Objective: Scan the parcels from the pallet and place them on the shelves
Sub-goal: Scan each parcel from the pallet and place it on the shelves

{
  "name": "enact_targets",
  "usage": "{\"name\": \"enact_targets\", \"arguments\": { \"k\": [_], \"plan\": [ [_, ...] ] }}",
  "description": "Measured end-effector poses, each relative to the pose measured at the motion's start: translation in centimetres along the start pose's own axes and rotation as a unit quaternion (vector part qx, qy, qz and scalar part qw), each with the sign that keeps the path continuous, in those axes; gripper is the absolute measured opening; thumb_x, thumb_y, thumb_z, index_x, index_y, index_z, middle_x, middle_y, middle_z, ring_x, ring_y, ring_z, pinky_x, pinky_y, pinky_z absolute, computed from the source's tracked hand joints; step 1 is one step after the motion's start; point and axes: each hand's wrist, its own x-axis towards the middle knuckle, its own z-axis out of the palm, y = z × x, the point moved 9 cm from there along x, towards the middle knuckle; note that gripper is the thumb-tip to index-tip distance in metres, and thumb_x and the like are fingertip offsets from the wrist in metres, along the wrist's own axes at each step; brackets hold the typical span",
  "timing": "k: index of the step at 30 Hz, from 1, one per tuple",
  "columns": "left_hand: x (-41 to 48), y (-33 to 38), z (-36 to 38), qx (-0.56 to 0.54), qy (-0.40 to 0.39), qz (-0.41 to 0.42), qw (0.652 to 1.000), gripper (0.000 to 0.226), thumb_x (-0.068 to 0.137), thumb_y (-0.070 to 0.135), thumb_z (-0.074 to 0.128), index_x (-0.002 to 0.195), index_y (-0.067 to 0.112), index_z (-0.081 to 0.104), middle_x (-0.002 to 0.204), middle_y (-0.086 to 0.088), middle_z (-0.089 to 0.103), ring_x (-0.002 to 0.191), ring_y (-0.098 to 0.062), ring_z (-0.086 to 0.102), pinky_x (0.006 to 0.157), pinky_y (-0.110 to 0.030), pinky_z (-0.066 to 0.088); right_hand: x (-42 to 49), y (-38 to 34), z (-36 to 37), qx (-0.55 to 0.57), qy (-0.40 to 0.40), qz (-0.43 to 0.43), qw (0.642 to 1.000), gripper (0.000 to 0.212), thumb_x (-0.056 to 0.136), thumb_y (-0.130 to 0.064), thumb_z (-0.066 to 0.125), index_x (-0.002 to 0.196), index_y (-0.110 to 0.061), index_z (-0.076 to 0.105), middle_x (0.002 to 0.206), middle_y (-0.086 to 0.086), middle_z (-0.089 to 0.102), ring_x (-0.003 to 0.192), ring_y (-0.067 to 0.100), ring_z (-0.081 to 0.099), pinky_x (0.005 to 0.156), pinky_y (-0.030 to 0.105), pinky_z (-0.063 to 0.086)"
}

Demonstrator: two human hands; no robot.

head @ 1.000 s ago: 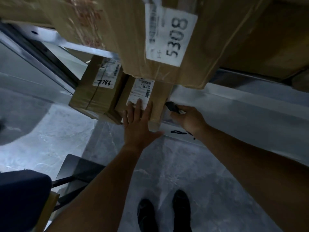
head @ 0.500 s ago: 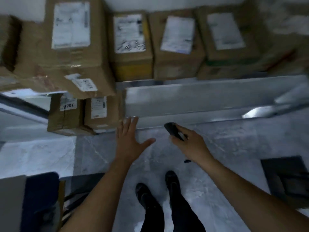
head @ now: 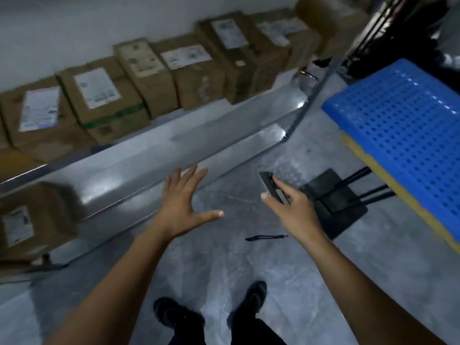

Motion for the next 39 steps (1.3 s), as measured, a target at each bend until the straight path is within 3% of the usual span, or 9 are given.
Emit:
{"name": "enact_targets", "arguments": {
  "k": [7,12,16,21,24,27,30,35,39],
  "plan": [
    [7.5,20.0,10.9,-0.007,-0.056,0.098,0.994,0.115,0.063,0.09,0.054,0.16,0.032,0.028,0.169,0.002,0.02,0.158,-0.025,0.002,0.126,-0.057,0.005,-1.2,5.1,-18.8,-0.036,0.081,-0.006,0.996,0.07,0.082,-0.061,0.07,0.145,-0.039,0.05,0.149,-0.011,0.049,0.137,0.009,0.044,0.111,0.034,0.042],
    [11.3,32.2,17.5,-0.032,-0.099,0.175,0.979,0.109,0.063,0.084,0.056,0.155,0.033,0.029,0.167,-0.002,0.026,0.157,-0.029,0.009,0.123,-0.06,0.013,-2.9,9.0,-30.2,-0.015,0.152,0.017,0.988,0.07,0.084,-0.06,0.069,0.147,-0.039,0.047,0.152,-0.013,0.045,0.138,0.007,0.041,0.107,0.026,0.038],
    [14.9,39.7,22.7,-0.042,-0.141,0.216,0.965,0.112,0.062,0.083,0.057,0.157,0.029,0.031,0.167,0.002,0.024,0.158,-0.024,0.007,0.125,-0.058,0.01,-4.4,12.3,-38.1,0.01,0.217,0.04,0.975,0.067,0.087,-0.05,0.072,0.148,-0.035,0.048,0.152,-0.012,0.044,0.137,0.005,0.041,0.114,0.034,0.038],
    [20.3,49.0,30.4,-0.101,-0.192,0.284,0.934,0.104,0.066,0.077,0.068,0.154,0.034,0.033,0.166,0.004,0.025,0.157,-0.02,0.009,0.125,-0.054,0.016,-6.5,17.4,-47.4,0.037,0.302,0.097,0.948,0.067,0.085,-0.053,0.072,0.146,-0.041,0.048,0.141,-0.01,0.052,0.129,0.008,0.051,0.109,0.038,0.044],
    [23.6,54.3,36.2,-0.124,-0.254,0.304,0.91,0.103,0.07,0.08,0.071,0.155,0.045,0.025,0.169,0.013,0.014,0.158,-0.013,0.003,0.125,-0.053,0.016,-7.5,20.0,-53.3,0.045,0.362,0.129,0.922,0.064,0.083,-0.052,0.074,0.143,-0.044,0.051,0.125,-0.01,0.058,0.112,0.003,0.059,0.096,0.031,0.051],
    [26.1,59.9,41.0,-0.139,-0.316,0.331,0.878,0.095,0.073,0.084,0.064,0.153,0.061,0.017,0.168,0.024,0.004,0.156,-0.004,-0.002,0.125,-0.053,0.02,-8.7,21.6,-59.1,0.036,0.419,0.147,0.895,0.06,0.084,-0.045,0.077,0.14,-0.044,0.054,0.112,-0.01,0.062,0.096,-0.004,0.063,0.077,0.011,0.048],
    [28.8,66.1,44.2,-0.133,-0.334,0.354,0.864,0.094,0.066,0.095,0.057,0.146,0.071,0.013,0.167,0.027,0.002,0.155,-0.003,0.002,0.124,-0.049,0.024,-9.1,22.5,-64.8,0.009,0.457,0.158,0.875,0.059,0.082,-0.049,0.077,0.137,-0.048,0.054,0.104,-0.011,0.062,0.091,-0.007,0.062,0.069,0.008,0.047],
    [31.6,75.7,48.5,-0.139,-0.346,0.363,0.854,0.107,0.064,0.096,0.056,0.156,0.052,0.023,0.167,0.022,0.011,0.155,-0.008,0.014,0.123,-0.05,0.029,-10.1,24.6,-73.1,-0.001,0.504,0.162,0.848,0.061,0.08,-0.06,0.073,0.137,-0.051,0.053,0.109,-0.021,0.063,0.097,-0.013,0.059,0.071,0.002,0.044],
    [33.4,82.8,52.9,-0.131,-0.341,0.364,0.857,0.114,0.065,0.084,0.064,0.161,0.04,0.018,0.169,0.016,0.013,0.155,-0.013,0.017,0.123,-0.051,0.028,-10.6,28.3,-80.2,-0.005,0.54,0.161,0.826,0.051,0.082,-0.054,0.075,0.129,-0.058,0.056,0.101,-0.047,0.06,0.093,-0.025,0.055,0.068,-0.004,0.038]
  ]
}}
